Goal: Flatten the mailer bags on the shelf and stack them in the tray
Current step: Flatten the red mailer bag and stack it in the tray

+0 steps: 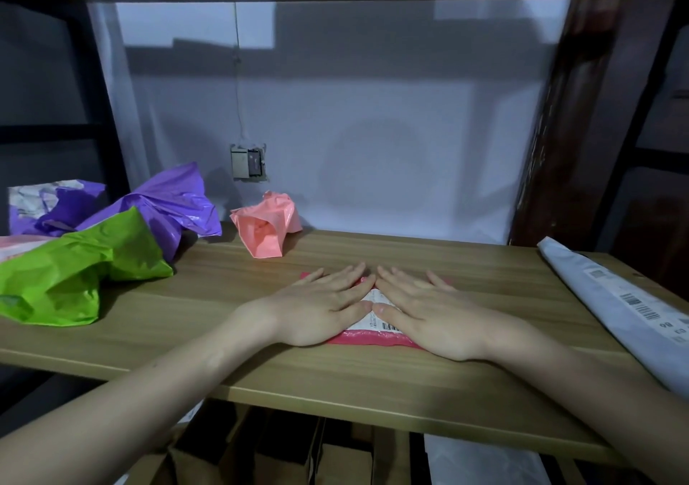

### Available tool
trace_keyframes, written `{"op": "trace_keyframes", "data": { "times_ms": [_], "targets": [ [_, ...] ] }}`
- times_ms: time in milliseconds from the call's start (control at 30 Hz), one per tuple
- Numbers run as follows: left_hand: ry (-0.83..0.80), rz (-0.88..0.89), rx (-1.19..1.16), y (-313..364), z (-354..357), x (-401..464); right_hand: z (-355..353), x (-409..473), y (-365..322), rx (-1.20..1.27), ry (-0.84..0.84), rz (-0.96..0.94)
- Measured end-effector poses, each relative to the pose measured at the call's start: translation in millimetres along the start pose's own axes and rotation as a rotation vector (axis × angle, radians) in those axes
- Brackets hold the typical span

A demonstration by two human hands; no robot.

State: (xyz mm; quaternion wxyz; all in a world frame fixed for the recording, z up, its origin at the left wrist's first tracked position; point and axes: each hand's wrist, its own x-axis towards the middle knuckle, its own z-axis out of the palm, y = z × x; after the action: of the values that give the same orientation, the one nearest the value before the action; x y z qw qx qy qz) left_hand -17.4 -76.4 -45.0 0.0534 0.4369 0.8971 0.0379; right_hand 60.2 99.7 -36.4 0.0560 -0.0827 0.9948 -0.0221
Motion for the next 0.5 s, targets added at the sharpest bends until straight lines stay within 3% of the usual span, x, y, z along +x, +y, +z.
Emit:
{"op": "trace_keyframes", "data": {
  "times_ms": [500],
  "targets": [
    [-0.033,-0.034,-0.04,3.7,0.1,-1.0,4.9,3.5,3.1,0.087,-0.012,-0.006]
  ]
}}
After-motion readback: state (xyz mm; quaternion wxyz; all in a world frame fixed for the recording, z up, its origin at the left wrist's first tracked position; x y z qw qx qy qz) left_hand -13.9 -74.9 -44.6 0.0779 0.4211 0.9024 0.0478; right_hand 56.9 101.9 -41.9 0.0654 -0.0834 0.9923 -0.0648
